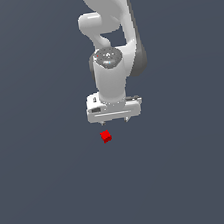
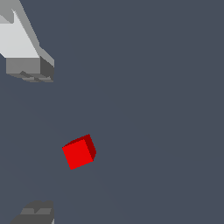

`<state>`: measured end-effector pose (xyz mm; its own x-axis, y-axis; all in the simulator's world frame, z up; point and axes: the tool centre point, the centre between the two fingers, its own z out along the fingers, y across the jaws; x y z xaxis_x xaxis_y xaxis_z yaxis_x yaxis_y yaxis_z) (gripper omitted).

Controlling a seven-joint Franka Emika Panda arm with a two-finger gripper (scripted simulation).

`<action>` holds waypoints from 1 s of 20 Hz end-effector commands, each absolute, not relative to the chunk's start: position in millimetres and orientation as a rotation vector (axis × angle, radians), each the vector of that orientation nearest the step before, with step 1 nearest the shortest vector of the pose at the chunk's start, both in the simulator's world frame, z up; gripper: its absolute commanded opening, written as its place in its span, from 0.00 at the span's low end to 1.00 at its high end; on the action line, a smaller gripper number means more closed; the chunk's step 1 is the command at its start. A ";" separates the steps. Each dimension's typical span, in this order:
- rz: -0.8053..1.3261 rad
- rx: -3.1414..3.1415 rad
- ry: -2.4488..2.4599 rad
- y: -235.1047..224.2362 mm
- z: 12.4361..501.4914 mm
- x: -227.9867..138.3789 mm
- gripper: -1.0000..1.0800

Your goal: Pick up the red cube and move it to a goal position.

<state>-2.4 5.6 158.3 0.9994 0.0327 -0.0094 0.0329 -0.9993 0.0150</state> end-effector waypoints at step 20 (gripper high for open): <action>-0.006 3.114 0.369 -22.1 84.9 -12.6 0.96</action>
<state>-11.2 -17.8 95.9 0.9788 0.2048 -0.0050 0.2049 -0.9788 0.0072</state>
